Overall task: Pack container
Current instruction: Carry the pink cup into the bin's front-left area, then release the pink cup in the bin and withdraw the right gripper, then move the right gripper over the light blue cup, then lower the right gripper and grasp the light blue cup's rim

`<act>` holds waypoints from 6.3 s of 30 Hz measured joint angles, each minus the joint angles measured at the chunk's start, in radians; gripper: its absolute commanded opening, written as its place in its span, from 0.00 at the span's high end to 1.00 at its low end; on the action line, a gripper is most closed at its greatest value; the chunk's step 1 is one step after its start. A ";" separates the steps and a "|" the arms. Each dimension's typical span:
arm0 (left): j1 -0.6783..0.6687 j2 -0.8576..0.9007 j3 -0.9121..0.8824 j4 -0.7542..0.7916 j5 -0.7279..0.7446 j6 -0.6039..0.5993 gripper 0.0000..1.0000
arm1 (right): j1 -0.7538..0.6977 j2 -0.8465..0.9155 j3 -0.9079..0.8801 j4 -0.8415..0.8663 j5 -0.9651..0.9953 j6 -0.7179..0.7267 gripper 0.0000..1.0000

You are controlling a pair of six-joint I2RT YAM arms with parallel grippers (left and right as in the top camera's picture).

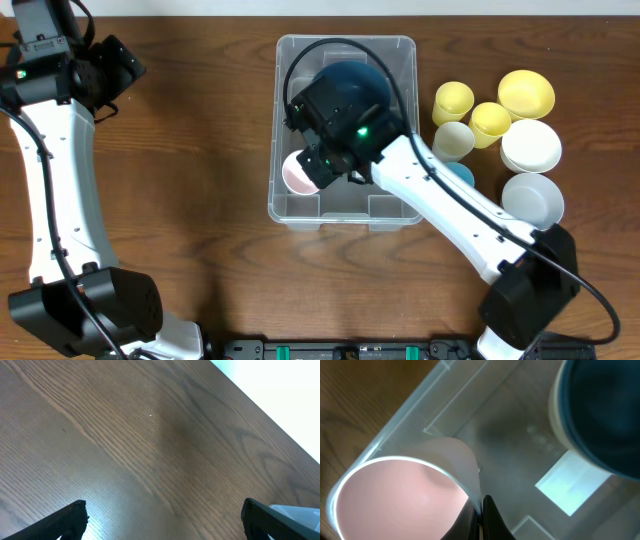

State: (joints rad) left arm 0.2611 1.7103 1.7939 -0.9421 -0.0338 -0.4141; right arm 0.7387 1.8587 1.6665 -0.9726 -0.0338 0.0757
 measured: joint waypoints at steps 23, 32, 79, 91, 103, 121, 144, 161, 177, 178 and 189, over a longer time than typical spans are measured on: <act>0.000 0.000 0.000 0.000 0.000 0.000 0.02 | 0.037 0.117 0.001 -0.062 0.005 0.027 0.99; 0.000 0.000 0.000 0.000 0.000 0.000 0.02 | 0.037 0.158 0.001 -0.061 0.005 0.039 0.76; 0.000 0.000 0.000 0.000 0.000 0.000 0.02 | -0.840 -0.032 0.099 -0.235 0.097 0.129 0.41; 0.000 0.000 0.000 0.000 0.000 0.000 0.02 | -0.735 0.009 0.098 -0.352 -0.004 0.091 0.42; 0.000 0.000 0.000 0.000 0.000 0.000 0.02 | -0.578 0.009 -0.126 -0.270 0.012 0.079 0.36; 0.000 0.000 0.000 0.000 0.000 0.000 0.02 | -0.580 -0.015 -0.244 -0.183 0.031 0.080 0.36; 0.000 0.000 0.000 0.000 0.000 0.000 0.02 | -0.664 -0.360 -0.370 -0.161 0.080 0.122 0.35; 0.000 0.000 0.000 0.000 0.000 0.000 0.02 | -0.664 -0.360 -0.626 0.111 0.068 0.126 0.43; 0.000 0.000 0.000 0.000 0.000 0.000 0.02 | -0.718 -0.360 -0.658 0.186 0.063 0.142 0.56; 0.000 0.000 0.000 0.000 0.000 0.000 0.02 | -0.723 -0.360 -0.659 0.186 0.064 0.144 0.56; 0.000 0.000 0.000 0.000 0.000 0.000 0.02 | -0.730 -0.351 -0.660 0.206 0.063 0.145 0.54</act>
State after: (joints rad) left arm 0.2611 1.7103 1.7943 -0.9421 -0.0338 -0.4141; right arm 0.0086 1.5082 1.0065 -0.7670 0.0288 0.2203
